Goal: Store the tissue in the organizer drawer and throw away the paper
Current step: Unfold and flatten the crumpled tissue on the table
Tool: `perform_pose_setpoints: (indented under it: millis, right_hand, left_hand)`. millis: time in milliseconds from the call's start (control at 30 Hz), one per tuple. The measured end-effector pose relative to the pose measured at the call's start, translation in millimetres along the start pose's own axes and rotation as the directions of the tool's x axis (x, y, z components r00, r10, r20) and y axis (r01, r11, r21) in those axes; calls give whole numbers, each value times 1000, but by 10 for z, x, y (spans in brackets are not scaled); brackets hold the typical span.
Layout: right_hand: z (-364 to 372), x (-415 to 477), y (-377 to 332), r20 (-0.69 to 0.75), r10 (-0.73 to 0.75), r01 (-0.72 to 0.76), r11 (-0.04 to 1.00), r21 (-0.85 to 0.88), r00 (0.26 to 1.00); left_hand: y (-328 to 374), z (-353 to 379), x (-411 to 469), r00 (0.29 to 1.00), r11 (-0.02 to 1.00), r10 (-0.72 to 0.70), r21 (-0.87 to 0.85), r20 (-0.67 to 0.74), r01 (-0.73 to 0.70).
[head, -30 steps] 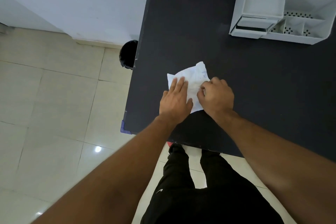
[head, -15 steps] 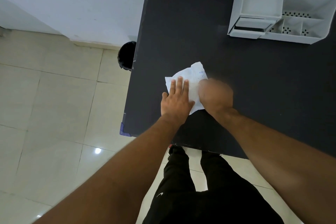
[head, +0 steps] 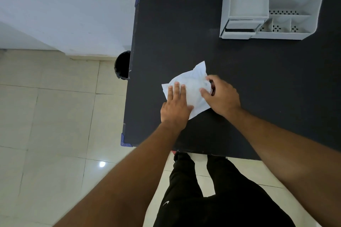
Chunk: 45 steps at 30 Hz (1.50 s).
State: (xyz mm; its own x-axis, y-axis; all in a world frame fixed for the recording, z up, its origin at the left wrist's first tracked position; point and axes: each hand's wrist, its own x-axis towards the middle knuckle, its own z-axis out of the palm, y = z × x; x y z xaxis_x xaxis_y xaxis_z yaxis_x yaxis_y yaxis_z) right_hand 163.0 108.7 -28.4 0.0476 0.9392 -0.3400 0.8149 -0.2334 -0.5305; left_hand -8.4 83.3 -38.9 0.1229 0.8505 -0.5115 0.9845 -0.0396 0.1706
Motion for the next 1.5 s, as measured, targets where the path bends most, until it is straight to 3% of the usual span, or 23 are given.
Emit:
perform_pose_setpoints:
  millis: [67,133,233,300,367,433,500,567,667,767,900,1067,1167,1267,1400,1500]
  right_hand:
    - [25,-58,-37,55,33,-32,999,-19,998]
    - [60,-99,-70,6,65,-65,998,25,998]
    - [110,-60,-72,-37,231,-209,928,308,972]
    - [122,-17,-63,121,383,-378,719,583,916]
    - [101,-10,-58,320,405,-490,447,748,857]
    - [88,-29,-26,410,380,-529,298,795,829]
    - [99,-56,22,441,391,-546,216,809,808]
    - [127,-70,88,409,428,-544,264,797,806]
    - [140,-82,147,273,476,-495,440,749,836]
    - [135,-65,114,166,459,-428,555,714,873]
    - [60,16,-33,22,421,-297,601,743,907]
    - [-94,30,-153,-31,376,-231,629,743,926]
    - [-120,-76,-118,-56,284,-183,743,644,957]
    - [-64,-196,0,-41,197,-152,858,491,980]
    - [-2,-274,147,-2,176,-160,903,399,984]
    - [42,-248,209,21,214,-203,889,410,977]
  left_hand:
    - [-20,8,1,1000,996,3,-90,-11,-4]
    - [-35,13,-14,995,980,-13,-197,-96,-6]
    - [-78,-6,-22,954,925,-206,-360,-217,118]
    - [-115,-59,9,906,842,-367,-490,-210,227]
    - [-141,-158,65,859,718,-486,-635,-165,284]
    - [-193,-251,154,825,529,-563,-787,-47,316]
    - [-272,-315,229,784,298,-608,-879,125,371]
    - [-361,-351,267,774,209,-599,-894,203,396]
    - [-398,-424,254,825,261,-543,-903,154,341]
    - [-376,-614,236,862,383,-505,-902,-25,198]
    - [-269,-950,234,833,509,-485,-860,-265,23]
    - [-159,-1010,-5,798,718,-259,-661,-545,-218]
    - [-279,-686,-241,874,838,-118,-519,-472,-168]
    - [-399,-401,-377,942,857,-147,-515,-300,-31]
    - [-433,-268,-248,935,758,-330,-627,-128,181]
    - [-456,-221,-29,930,700,-364,-676,-59,231]
